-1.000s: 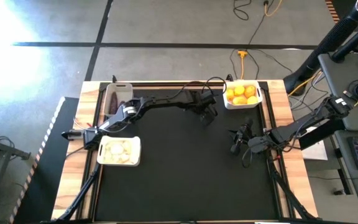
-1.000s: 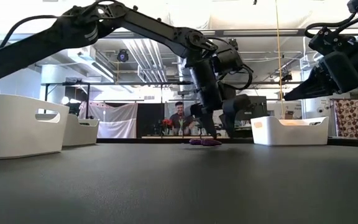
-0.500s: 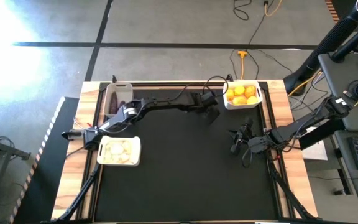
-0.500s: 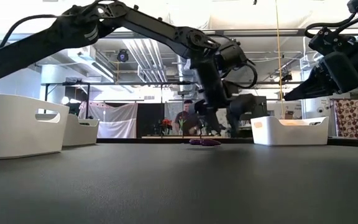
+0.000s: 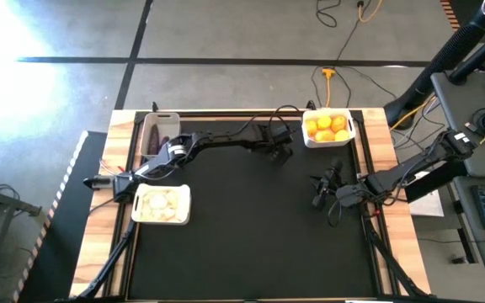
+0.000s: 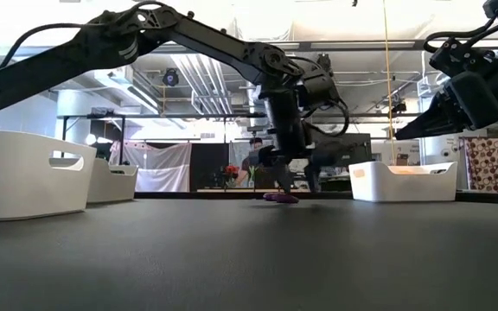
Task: Sort produce into baskets
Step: Put the violet eggplant into the gray bin
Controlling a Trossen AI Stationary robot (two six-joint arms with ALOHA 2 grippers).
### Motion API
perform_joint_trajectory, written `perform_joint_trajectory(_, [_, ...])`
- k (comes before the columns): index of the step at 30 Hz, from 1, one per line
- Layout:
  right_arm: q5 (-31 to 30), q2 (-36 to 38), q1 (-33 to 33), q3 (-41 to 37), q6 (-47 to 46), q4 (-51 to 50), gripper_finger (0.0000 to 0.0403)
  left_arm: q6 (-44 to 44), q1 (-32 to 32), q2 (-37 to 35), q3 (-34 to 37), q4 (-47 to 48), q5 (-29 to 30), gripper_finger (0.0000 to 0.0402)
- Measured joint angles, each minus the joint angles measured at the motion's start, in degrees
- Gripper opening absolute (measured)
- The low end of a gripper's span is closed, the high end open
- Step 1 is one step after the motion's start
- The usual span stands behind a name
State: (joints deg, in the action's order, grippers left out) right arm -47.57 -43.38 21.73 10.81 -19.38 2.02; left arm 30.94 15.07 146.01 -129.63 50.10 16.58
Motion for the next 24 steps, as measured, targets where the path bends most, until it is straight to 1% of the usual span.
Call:
perform_joint_trajectory(2, [0.0, 0.0, 0.0, 0.0, 0.0, 0.0, 0.0043, 0.02, 0.0, -0.02, -0.02, 2.93, 0.41, 0.0259])
perform_joint_trajectory(5, [0.0, 0.0, 0.0, 0.0, 0.0, 0.0, 0.0043, 0.07, -0.78, -0.22, -0.04, 4.9, 0.41, 0.0259])
perform_joint_trajectory(9, [0.0, 0.0, 0.0, 0.0, 0.05, 0.0, 0.0043, 0.09, -3.85, -0.65, -0.04, 9.32, 0.7, 0.0259])
perform_joint_trajectory(11, [0.0, 0.0, 0.01, 0.0, 0.07, -0.02, 0.0043, 0.7, -5.55, -0.7, -0.04, 13.91, 2.93, 0.0259])
perform_joint_trajectory(16, [0.0, 0.0, 0.0, 0.0, 0.03, -0.02, 0.0043, 6.13, -10.5, -0.77, 0.02, 25.18, 13.03, 0.0259])
perform_joint_trajectory(20, [0.0, 0.0, 0.01, 0.0, -0.02, -0.01, 0.0043, 8.77, -14.6, -1.65, 0.02, 29.93, 14.07, 0.0259])
perform_joint_trajectory(24, [0.0, 0.0, 0.01, 0.0, -0.11, 0.0, 0.0043, 6.71, -17.14, -3.11, 0.02, 32.1, 17.16, 0.0259])
